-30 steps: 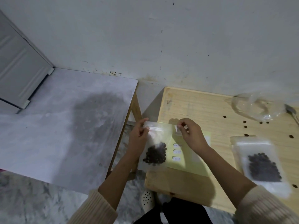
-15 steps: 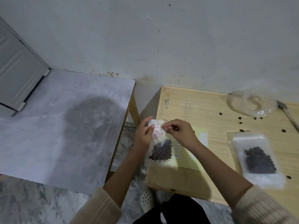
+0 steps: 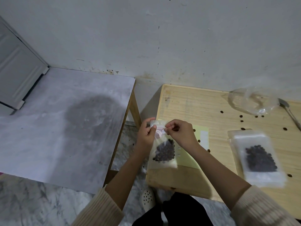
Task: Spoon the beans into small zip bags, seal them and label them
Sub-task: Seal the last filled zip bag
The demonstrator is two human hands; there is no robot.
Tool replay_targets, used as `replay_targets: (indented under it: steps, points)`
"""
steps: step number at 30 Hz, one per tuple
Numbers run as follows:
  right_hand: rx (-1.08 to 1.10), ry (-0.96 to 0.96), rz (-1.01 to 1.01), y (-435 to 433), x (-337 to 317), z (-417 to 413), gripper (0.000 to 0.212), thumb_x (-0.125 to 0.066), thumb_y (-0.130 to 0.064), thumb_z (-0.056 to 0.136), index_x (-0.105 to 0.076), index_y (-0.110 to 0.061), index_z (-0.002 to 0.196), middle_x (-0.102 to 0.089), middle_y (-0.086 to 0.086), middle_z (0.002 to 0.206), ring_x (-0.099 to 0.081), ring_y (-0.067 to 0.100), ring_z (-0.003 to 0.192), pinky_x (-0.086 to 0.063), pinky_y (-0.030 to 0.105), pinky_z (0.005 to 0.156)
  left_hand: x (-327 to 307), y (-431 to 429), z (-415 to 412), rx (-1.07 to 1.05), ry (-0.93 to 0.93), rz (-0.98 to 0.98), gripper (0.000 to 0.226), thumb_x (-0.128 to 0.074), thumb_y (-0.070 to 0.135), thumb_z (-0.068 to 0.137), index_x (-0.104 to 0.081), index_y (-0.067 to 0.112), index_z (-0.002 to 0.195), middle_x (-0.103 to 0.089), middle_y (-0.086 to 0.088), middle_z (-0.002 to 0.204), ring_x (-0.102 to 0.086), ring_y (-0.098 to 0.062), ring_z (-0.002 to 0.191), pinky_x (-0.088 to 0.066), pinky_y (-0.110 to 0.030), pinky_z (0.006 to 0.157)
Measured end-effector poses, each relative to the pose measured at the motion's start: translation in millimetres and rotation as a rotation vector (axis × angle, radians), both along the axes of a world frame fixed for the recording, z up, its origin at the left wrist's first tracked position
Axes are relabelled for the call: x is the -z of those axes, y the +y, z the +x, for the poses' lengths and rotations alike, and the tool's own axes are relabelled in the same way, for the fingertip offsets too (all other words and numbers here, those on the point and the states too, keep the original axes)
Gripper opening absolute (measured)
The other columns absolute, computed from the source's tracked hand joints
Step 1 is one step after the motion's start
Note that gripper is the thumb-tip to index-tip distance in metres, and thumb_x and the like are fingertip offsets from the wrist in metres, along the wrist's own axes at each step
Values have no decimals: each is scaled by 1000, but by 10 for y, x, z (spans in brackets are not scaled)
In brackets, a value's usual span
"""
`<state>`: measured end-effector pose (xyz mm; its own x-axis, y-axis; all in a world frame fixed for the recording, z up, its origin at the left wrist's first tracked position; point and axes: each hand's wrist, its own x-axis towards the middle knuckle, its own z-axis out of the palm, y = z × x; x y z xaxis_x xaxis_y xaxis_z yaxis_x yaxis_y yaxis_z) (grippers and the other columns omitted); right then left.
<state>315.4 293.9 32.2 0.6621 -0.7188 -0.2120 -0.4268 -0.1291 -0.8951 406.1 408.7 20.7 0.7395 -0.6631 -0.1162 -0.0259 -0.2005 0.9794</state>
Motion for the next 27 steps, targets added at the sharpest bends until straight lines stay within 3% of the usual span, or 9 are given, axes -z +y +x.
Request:
replay_targets:
  steps: [5,14,18,22,27]
  points:
    - [13,31,-26,8,-10,-6,11,-74,-9,76,-67,-17,73,-63,-3,66,-66,22,69,-53,26,70,11,-16,-10,-24,-13,9,26,-48,16,95,-52,38,106,-60,-34,78,-55,-51,66,-46,-56,57]
    - [18,27,-79,18,4,-2,10,-75,-12,76,-67,-16,73,-63,-5,65,-58,9,62,-47,18,65,6,-45,-2,-8,-9,48,23,-47,8,97,-51,23,114,-65,-28,82,-60,-46,71,-50,-48,60]
    - [17,5,-96,32,27,5,6,-74,-11,77,-69,-12,76,-67,2,70,-62,15,67,-51,24,69,-30,-48,1,-7,12,42,23,-46,4,96,-51,16,115,-68,-21,88,-66,-33,72,-52,-32,61]
    - [29,12,-86,50,39,12,9,-76,-11,74,-67,-11,77,-68,5,71,-64,18,69,-52,27,69,-20,-49,11,-1,21,46,23,-47,6,96,-51,19,115,-68,-22,85,-64,-39,74,-53,-44,64]
    - [93,67,-191,6,51,-18,44,-88,-28,58,-61,-16,91,-54,-4,90,-57,16,78,-49,25,69,-29,-37,24,2,47,43,24,-46,2,96,-51,16,114,-65,1,95,-66,-2,74,-51,-15,62]
